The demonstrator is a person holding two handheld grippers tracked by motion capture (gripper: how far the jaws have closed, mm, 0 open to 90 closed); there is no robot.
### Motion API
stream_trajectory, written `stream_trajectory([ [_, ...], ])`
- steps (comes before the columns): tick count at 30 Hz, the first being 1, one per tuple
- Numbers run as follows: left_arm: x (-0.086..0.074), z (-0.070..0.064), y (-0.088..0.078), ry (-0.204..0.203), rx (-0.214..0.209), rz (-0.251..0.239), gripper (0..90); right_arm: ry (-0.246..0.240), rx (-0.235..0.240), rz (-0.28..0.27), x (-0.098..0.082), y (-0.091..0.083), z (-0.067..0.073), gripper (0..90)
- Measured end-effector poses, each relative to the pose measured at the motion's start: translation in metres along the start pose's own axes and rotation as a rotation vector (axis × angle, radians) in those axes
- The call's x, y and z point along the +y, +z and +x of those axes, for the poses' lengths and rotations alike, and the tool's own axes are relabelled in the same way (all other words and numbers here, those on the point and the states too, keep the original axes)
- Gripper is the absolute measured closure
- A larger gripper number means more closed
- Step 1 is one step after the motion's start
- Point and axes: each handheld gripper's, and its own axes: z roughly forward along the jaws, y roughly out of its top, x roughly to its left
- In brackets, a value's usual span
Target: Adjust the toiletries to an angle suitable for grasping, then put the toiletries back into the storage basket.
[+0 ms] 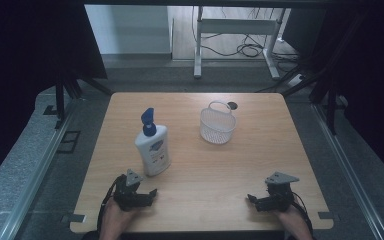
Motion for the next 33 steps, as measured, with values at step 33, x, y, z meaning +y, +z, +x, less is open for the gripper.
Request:
stream_trajectory([
  [33, 0.0049, -0.0001, -0.0004, 0.018, -0.022, 0.032, 11.3, -0.001, 0.003, -0.001, 0.0000, -0.0001, 0.0000, 0.0],
])
